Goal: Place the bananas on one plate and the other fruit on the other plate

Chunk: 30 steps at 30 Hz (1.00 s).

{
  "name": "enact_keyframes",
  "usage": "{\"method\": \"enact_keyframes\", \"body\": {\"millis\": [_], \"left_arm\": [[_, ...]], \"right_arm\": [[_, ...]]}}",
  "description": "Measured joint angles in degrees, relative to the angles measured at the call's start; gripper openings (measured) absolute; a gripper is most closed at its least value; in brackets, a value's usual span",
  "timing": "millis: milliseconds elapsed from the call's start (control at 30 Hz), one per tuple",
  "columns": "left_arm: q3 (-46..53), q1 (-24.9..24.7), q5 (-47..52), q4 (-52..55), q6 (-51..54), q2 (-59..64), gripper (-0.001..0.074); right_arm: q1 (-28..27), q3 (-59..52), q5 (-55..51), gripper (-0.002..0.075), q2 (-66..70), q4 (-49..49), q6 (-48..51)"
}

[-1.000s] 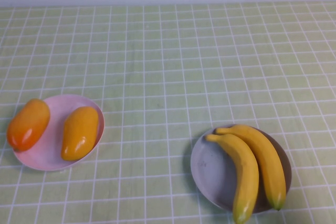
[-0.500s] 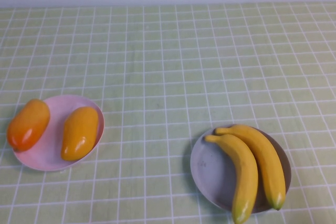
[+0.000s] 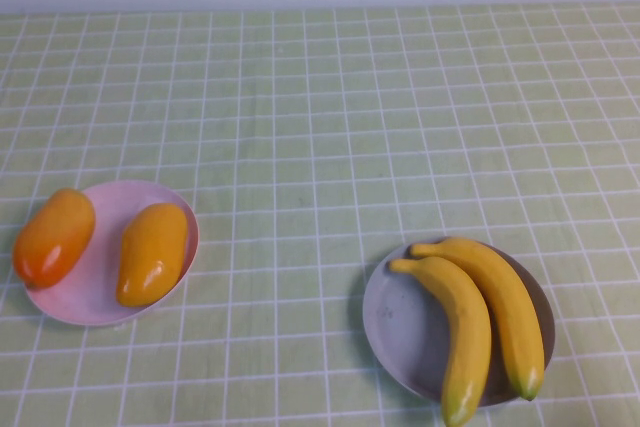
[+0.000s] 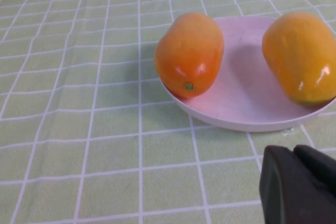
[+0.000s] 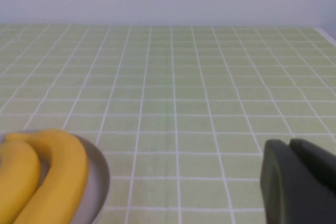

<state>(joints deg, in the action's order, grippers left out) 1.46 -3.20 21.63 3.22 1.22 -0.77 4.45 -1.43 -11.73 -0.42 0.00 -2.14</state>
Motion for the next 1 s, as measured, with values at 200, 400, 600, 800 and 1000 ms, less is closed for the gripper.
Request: {"method": "enact_keyframes", "body": {"millis": [200, 400, 600, 800, 1000], "left_arm": [[0.0, 0.0, 0.0, 0.0, 0.0, 0.0, -0.0001], [0.0, 0.0, 0.0, 0.0, 0.0, 0.0, -0.0001], [0.0, 0.0, 0.0, 0.0, 0.0, 0.0, -0.0001], [0.0, 0.0, 0.0, 0.0, 0.0, 0.0, -0.0001], [0.0, 0.0, 0.0, 0.0, 0.0, 0.0, -0.0001]], "right_arm": [[0.0, 0.0, -7.16, -0.0015, 0.0, 11.21, 13.03], [0.0, -0.08, -8.34, -0.0015, 0.0, 12.15, 13.54], [0.0, -0.08, -8.34, -0.0015, 0.0, 13.3, 13.88], [0.0, -0.08, -8.34, -0.0015, 0.0, 13.53, 13.88], [0.0, -0.08, -8.34, -0.0015, 0.0, 13.63, 13.9]]}}
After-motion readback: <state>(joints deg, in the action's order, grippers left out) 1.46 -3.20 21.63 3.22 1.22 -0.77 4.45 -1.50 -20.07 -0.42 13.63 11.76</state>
